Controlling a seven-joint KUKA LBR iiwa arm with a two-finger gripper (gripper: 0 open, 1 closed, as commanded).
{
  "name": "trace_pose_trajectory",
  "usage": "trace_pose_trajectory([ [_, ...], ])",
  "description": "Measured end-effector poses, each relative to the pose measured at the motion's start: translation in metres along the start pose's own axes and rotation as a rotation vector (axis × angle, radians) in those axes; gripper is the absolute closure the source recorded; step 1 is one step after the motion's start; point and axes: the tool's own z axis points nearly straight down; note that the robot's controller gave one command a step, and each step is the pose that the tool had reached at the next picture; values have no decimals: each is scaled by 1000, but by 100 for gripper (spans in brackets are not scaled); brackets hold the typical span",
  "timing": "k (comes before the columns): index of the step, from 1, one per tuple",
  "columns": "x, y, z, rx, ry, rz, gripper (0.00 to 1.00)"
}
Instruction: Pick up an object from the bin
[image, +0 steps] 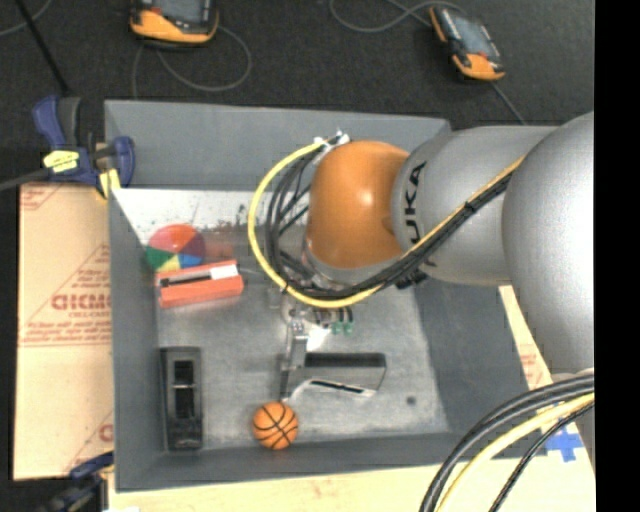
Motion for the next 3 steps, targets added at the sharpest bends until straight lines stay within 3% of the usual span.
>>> trace_pose_trajectory([
  [1, -2, 0, -5, -1, -8, 2, 0],
  [2, 27, -15, 34, -1, -13, -1, 0],
  [3, 51, -53, 62, 1, -5, -65, 0],
])
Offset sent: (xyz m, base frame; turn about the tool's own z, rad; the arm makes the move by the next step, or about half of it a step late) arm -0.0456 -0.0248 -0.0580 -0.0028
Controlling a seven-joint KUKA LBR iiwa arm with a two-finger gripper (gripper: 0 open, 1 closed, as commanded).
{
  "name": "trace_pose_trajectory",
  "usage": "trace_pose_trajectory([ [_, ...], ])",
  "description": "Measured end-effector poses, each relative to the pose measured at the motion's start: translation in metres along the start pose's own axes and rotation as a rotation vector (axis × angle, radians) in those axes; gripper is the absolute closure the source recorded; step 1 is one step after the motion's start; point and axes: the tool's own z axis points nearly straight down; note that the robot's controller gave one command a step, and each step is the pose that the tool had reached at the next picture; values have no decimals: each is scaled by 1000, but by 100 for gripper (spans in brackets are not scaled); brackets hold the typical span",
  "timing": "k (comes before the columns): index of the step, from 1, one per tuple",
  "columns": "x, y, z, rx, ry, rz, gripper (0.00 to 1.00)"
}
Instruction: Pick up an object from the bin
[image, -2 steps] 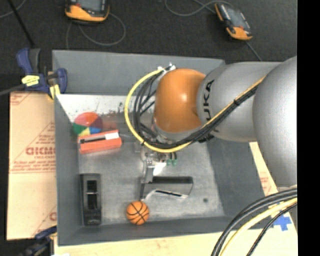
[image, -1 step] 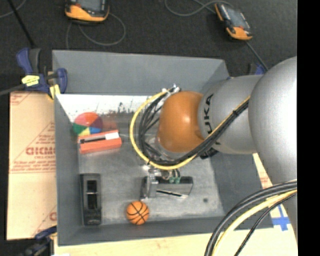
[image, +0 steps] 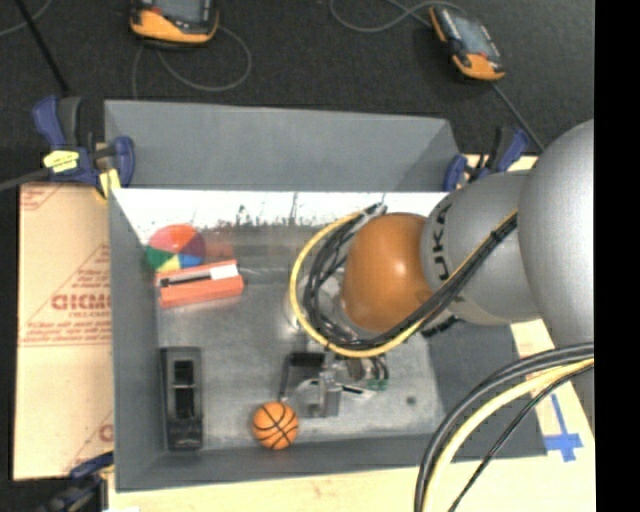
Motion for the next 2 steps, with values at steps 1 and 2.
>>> trace_pose_trajectory([
  [1, -39, -9, 4, -2, 3, 114, 100],
  [2, -39, -9, 4, -2, 3, 114, 100],
])
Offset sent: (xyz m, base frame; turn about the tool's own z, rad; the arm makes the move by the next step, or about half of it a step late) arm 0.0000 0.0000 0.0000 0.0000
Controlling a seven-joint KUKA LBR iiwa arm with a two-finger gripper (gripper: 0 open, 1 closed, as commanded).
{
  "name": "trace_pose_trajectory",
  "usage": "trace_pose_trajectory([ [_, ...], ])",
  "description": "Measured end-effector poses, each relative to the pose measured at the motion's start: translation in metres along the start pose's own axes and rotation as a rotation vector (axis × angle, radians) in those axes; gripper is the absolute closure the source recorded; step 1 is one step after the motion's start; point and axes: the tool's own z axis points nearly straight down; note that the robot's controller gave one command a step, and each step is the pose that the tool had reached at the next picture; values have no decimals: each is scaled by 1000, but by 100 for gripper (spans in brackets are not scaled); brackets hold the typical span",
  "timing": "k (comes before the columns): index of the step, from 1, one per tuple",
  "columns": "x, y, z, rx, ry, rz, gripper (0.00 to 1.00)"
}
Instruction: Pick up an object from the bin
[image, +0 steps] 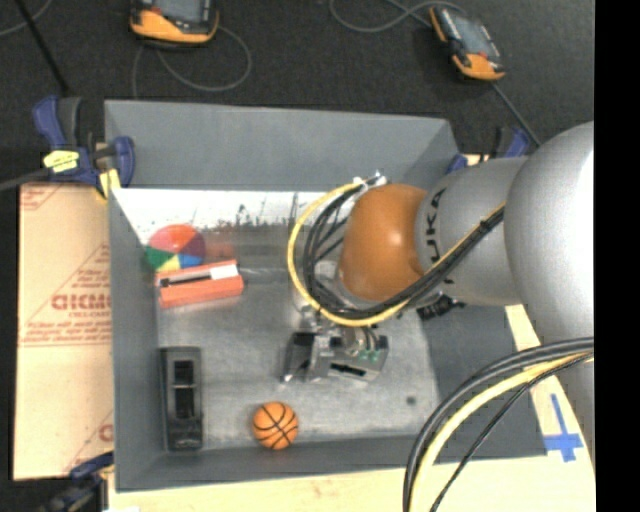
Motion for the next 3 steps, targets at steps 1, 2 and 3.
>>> trace_pose_trajectory([
  [1, -7, -36, 1, -6, 11, -58, 100],
  [2, -33, -59, 1, -6, 85, -94, 100],
  [3, -49, -67, 1, -23, 88, -132, 100],
])
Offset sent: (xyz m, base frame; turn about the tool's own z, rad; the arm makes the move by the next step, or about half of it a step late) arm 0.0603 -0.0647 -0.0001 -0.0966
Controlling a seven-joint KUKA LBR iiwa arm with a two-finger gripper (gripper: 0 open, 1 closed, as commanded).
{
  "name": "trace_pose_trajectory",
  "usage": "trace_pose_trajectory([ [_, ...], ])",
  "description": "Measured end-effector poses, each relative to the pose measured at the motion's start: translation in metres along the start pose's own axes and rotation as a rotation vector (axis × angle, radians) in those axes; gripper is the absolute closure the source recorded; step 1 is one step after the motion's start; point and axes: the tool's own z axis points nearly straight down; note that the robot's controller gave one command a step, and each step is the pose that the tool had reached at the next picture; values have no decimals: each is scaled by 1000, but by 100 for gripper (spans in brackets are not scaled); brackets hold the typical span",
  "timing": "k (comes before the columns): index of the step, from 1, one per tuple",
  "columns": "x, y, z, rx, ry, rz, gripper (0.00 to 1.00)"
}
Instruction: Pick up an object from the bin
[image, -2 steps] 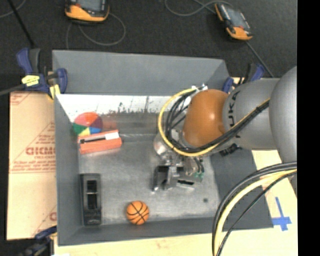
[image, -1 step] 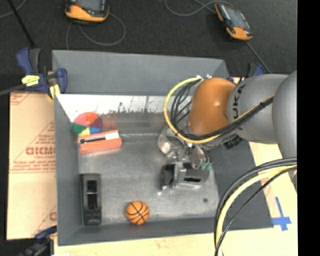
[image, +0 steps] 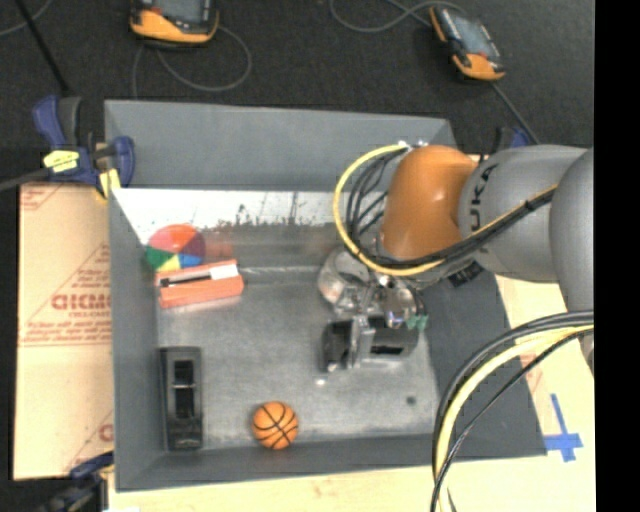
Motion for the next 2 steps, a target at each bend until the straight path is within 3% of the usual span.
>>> trace_pose_trajectory([
  [1, 5, -18, 0, -5, -12, -36, 100],
  [2, 31, -30, 1, 16, -61, -37, 100],
])
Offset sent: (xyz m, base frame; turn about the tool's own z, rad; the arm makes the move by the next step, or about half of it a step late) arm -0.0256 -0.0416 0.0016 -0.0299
